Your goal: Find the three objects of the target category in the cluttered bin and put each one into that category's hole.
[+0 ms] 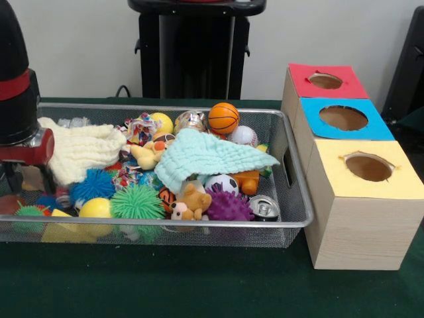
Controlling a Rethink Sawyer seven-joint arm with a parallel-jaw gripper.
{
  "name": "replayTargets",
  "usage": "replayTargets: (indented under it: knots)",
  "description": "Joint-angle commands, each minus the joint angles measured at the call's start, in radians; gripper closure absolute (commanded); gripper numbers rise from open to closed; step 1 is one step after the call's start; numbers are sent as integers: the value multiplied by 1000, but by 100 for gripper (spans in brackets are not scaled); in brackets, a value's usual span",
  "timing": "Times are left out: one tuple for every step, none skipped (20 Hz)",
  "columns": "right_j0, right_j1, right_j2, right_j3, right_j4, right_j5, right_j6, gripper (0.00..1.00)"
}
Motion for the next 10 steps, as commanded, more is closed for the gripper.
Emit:
replayTargets:
  knots:
    - [19, 22, 74, 76, -30, -71, -187, 0]
    - [24, 15, 73, 83, -27, -68, -177, 0]
    - [31, 7, 71, 87, -26, -64, -168, 0]
    - [38, -1, 69, 92, -25, -60, -159, 0]
    - [45, -8, 66, 94, -25, -56, -153, 0]
    - [51, -16, 64, 97, -24, -53, -146, 0]
    - [55, -22, 62, 97, -23, -47, -145, 0]
    - [59, -27, 60, 99, -22, -44, -140, 0]
    - [59, -31, 58, 100, -22, -43, -140, 0]
    - [61, -36, 56, 102, -21, -41, -137, 0]
